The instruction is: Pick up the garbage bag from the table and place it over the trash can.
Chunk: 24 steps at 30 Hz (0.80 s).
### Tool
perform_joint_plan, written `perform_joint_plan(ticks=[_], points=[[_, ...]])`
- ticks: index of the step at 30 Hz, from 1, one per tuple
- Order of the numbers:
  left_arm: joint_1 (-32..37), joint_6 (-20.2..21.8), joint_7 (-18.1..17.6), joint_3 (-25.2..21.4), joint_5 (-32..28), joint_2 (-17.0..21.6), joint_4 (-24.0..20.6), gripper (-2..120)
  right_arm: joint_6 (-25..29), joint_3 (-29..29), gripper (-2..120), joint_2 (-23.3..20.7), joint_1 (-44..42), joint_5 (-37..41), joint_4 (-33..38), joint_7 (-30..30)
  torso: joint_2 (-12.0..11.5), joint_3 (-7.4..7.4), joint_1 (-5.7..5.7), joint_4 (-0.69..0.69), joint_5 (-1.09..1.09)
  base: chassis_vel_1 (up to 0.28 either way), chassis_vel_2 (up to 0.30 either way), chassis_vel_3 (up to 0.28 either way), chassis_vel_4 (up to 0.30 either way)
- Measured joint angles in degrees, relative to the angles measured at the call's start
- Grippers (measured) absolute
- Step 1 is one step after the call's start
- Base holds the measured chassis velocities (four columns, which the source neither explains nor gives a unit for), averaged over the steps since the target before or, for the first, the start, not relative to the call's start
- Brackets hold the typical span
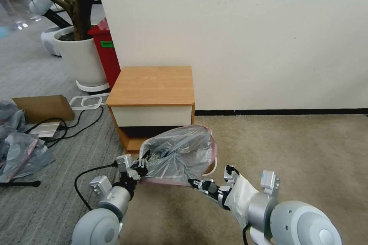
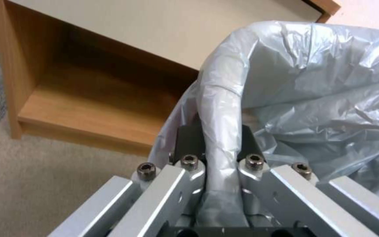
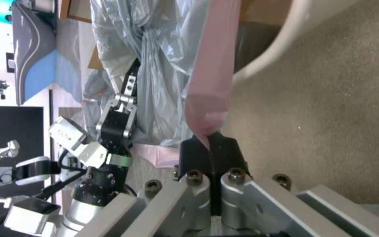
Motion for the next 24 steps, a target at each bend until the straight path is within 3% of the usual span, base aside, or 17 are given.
perform_joint_plan(ticks=[24], points=[[-0.87,1.25,-1.48,-2.04,-5.54,0.17,0.99,3,0.03,2.41,0,-0.76,-0.23,-1.77,-0.97,2.68,0.0,0.0,0.0,0.0,0.0,0.0,0.0,0.0,0.0]])
